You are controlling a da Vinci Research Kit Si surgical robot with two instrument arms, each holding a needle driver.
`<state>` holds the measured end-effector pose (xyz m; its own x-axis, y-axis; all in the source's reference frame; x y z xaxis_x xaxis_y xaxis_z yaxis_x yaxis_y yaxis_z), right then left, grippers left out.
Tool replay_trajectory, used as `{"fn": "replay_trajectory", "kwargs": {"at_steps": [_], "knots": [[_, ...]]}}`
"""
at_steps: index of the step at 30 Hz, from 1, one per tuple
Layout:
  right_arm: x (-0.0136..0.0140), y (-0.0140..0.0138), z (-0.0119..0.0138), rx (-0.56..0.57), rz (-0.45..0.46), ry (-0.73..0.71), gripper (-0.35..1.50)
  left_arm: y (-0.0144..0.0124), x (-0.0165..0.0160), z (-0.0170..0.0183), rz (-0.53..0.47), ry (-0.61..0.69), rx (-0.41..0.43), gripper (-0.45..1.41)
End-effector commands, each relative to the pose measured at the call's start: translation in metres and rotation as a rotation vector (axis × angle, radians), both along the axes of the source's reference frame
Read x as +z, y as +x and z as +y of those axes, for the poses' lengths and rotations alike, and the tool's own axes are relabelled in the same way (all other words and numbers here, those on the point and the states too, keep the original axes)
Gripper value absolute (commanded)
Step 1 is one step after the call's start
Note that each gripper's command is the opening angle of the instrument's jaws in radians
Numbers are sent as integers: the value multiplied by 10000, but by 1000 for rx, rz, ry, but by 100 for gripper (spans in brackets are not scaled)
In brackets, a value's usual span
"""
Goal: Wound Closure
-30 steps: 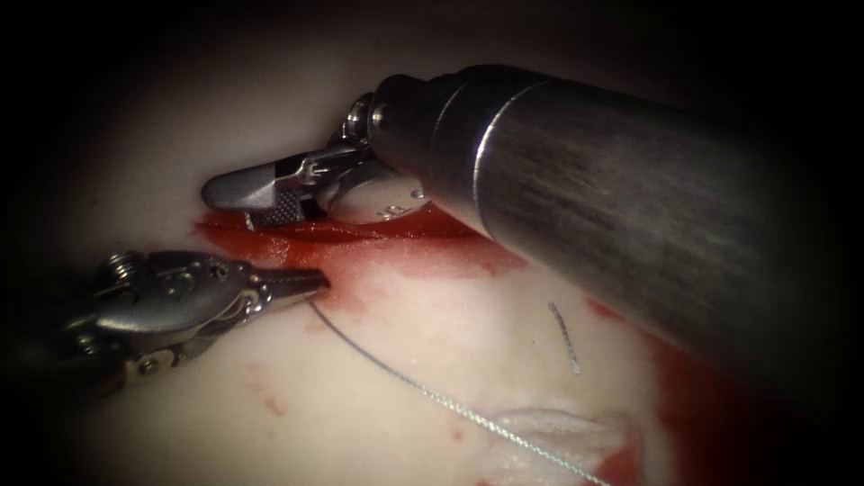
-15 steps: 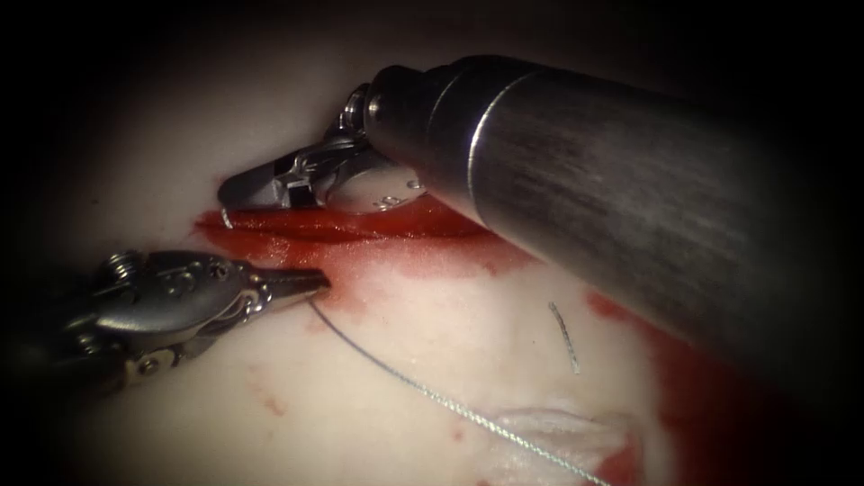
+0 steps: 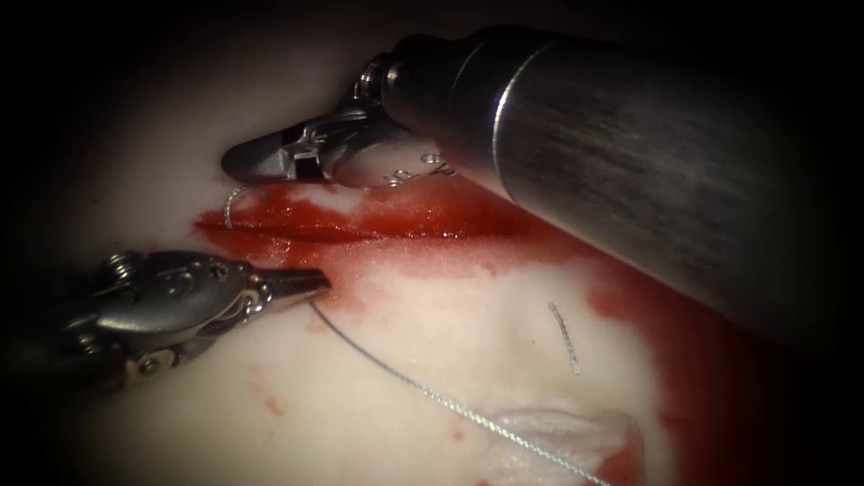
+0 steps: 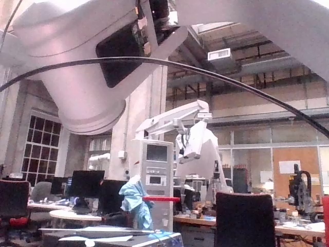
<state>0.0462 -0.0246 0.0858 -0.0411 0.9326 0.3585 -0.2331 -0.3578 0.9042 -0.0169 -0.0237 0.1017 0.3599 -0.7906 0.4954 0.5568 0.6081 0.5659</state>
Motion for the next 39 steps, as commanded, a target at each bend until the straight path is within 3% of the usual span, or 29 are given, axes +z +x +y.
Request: {"fn": "replay_trajectory", "kwargs": {"at_steps": [1,11,25,32,39], "knots": [[1,6,6,-14,-14,-10,-35,-6,-3,11,-3,-6,-2,-45],[3,-4,-11,-88,-105,-20,-35,-5,-3,11,-4,-1,-5,-45],[34,21,-13,-72,-148,-49,-35,-6,-3,11,-4,-1,-6,-45],[31,38,-20,-59,-160,-48,-35,-6,-3,11,-2,0,-5,-45],[29,48,-17,12,-80,-52,-35,-6,-3,11,-2,0,-5,-45]]}}
